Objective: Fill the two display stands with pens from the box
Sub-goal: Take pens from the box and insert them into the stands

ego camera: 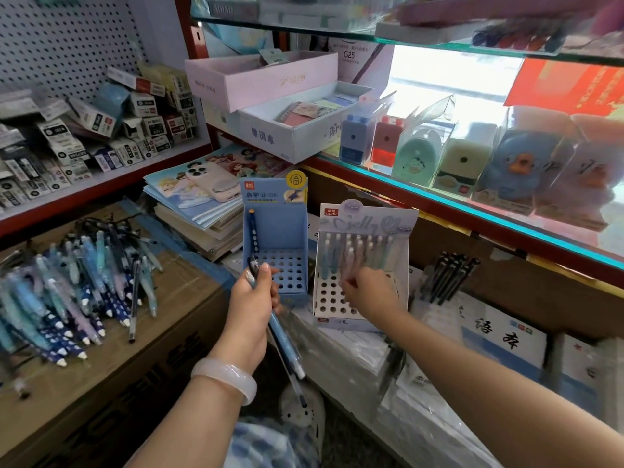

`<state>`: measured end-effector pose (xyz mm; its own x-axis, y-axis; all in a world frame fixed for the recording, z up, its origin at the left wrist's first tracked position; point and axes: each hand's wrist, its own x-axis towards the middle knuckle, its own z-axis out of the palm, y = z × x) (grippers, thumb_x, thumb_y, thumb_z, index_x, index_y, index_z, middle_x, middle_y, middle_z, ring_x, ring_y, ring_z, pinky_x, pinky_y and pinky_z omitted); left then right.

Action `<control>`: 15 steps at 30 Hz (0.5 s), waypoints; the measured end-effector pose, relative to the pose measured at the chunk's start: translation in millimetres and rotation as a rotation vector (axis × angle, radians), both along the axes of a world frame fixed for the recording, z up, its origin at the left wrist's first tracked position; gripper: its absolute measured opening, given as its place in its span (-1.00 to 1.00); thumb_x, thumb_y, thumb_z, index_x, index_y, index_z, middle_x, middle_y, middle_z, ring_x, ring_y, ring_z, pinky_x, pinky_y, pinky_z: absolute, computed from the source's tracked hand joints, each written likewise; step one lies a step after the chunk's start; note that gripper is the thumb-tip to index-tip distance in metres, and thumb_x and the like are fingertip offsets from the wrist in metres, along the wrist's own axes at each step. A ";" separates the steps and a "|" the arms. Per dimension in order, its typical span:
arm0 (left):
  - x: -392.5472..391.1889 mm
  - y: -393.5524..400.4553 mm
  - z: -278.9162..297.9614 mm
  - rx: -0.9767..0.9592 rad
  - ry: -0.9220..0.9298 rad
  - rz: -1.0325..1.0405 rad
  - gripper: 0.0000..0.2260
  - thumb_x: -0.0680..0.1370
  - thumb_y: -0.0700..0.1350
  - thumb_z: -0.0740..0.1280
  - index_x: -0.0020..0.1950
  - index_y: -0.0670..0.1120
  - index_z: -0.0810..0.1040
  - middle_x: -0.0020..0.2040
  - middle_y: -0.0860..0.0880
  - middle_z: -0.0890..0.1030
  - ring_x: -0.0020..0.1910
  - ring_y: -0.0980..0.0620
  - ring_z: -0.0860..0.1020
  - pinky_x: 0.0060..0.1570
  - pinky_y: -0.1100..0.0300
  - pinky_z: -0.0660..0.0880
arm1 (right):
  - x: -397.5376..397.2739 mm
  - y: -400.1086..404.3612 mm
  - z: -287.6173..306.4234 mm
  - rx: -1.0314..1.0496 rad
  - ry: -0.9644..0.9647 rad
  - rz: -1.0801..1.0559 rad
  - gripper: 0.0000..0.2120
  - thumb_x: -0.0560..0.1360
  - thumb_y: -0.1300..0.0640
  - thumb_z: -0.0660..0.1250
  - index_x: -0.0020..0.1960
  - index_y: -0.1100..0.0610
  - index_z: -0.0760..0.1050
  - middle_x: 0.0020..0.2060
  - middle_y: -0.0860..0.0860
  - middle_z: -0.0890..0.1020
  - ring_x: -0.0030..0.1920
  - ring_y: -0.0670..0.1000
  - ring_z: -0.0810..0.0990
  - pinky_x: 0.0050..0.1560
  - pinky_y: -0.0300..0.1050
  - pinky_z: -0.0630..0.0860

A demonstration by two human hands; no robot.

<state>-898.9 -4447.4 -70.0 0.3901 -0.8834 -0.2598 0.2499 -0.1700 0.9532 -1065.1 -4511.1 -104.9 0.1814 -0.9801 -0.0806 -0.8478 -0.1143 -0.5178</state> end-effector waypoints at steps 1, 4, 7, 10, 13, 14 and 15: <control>-0.3 -0.6 -0.6 0.001 -0.002 0.006 -0.82 0.62 -0.08 0.14 -0.11 -0.07 0.46 -0.36 -0.01 0.34 -0.42 0.09 0.31 -0.40 0.24 0.31 | 4.4 7.4 2.5 -0.004 -0.080 0.054 -0.75 0.60 0.11 0.20 -0.05 0.23 0.58 -0.22 0.09 0.67 -0.29 -0.02 0.64 -0.14 -0.11 0.62; -2.1 -1.7 -0.7 0.002 -0.012 0.022 -0.83 0.62 -0.07 0.14 -0.06 -0.10 0.46 -0.34 -0.01 0.37 -0.40 0.09 0.35 -0.37 0.24 0.34 | 26.8 27.8 22.5 0.078 -0.283 0.287 -0.78 0.58 0.09 0.23 -0.02 0.21 0.57 -0.25 0.03 0.64 -0.31 -0.12 0.60 -0.13 -0.19 0.62; -0.8 -1.7 -0.4 0.007 -0.039 0.069 -0.77 0.62 -0.05 0.14 0.12 -0.15 0.47 -0.23 -0.07 0.48 -0.17 -0.02 0.53 -0.18 0.15 0.46 | 48.3 37.0 38.3 0.138 -0.356 0.402 -0.79 0.55 0.06 0.28 -0.03 0.21 0.55 -0.25 0.04 0.66 -0.31 -0.10 0.62 -0.19 -0.23 0.62; 4.2 -0.3 0.8 0.000 -0.084 0.142 -0.78 0.63 -0.05 0.13 0.13 -0.15 0.45 -0.23 -0.11 0.47 -0.14 -0.08 0.51 -0.14 0.13 0.46 | 59.3 42.1 40.1 0.201 -0.346 0.437 -0.83 0.52 0.06 0.34 0.02 0.14 0.48 -0.22 0.03 0.64 -0.27 -0.06 0.63 -0.16 -0.15 0.63; 6.6 1.6 3.2 -0.001 -0.113 0.168 -0.84 0.63 -0.05 0.12 0.07 -0.10 0.42 -0.24 -0.07 0.44 -0.14 -0.05 0.48 0.00 -0.01 0.45 | 62.7 48.5 39.0 0.240 -0.347 0.454 -0.72 0.49 0.03 0.37 0.13 0.11 0.41 -0.23 -0.05 0.59 -0.26 -0.07 0.61 -0.22 -0.18 0.60; 7.1 2.0 3.6 0.001 -0.111 0.178 -0.85 0.63 -0.05 0.12 0.07 -0.09 0.41 -0.16 -0.14 0.48 -0.02 -0.12 0.51 0.01 0.00 0.44 | 63.8 50.8 39.5 0.237 -0.340 0.465 -0.67 0.48 0.02 0.37 0.17 0.11 0.39 -0.23 -0.07 0.57 -0.28 -0.10 0.58 -0.25 -0.23 0.55; 7.8 2.0 3.5 0.001 -0.105 0.191 -0.86 0.63 -0.05 0.13 0.08 -0.08 0.40 -0.07 -0.22 0.51 0.10 -0.20 0.50 0.01 0.00 0.42 | 65.1 53.0 40.3 0.219 -0.314 0.481 -0.63 0.48 0.01 0.37 0.21 0.12 0.37 -0.22 -0.08 0.56 -0.27 -0.11 0.56 -0.26 -0.25 0.51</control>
